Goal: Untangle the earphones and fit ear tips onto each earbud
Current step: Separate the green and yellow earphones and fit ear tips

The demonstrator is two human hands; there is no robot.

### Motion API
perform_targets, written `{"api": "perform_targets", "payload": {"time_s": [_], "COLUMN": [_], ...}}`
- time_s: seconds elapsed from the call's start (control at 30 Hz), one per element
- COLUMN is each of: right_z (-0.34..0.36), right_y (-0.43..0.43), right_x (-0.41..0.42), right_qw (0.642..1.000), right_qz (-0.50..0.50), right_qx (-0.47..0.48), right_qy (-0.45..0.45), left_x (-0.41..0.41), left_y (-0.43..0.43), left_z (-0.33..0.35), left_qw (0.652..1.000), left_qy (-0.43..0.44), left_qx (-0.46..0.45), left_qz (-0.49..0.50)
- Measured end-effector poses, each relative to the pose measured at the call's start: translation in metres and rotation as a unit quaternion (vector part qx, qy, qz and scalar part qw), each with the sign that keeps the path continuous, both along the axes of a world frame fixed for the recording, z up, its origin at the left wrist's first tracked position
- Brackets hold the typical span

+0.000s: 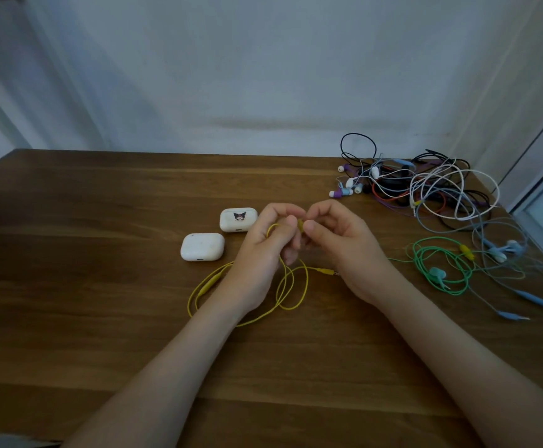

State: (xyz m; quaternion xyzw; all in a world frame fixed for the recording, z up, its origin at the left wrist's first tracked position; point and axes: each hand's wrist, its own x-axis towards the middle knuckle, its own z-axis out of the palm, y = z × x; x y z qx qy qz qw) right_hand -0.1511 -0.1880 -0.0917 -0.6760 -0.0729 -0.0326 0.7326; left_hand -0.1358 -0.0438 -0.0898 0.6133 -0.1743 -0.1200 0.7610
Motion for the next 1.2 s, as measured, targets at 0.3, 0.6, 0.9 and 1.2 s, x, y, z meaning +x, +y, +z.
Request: {"api": "perform_targets", "payload": {"time_s": [0.3, 0.6, 0.9, 1.2], "right_z": [0.002, 0.002, 0.003, 0.003], "right_y": [-0.003, -0.006, 0.001, -0.002], "right_x": [0.003, 0.002, -0.001, 0.002], "right_qw": [0.995, 0.992, 0.992, 0.993], "right_qz": [-0.096, -0.12, -0.074, -0.076], "right_qx": [0.001, -0.024, -0.102, 0.014], "right_qy": [0.016, 0.023, 0.005, 0.085], "left_x": [0.007, 0.007, 0.002, 0.003], "left_y": [-0.002, -0.002, -0.002, -0.002], "left_z": [0.0, 0.002, -0.008, -0.007], "left_qw": [0.991, 0.988, 0.961, 0.976], "left_qy": [0.039, 0.094, -0.074, -0.058], "left_qx": [0.006, 0.041, 0.26, 0.197], "left_qz": [0.128, 0.118, 0.06, 0.068]}}
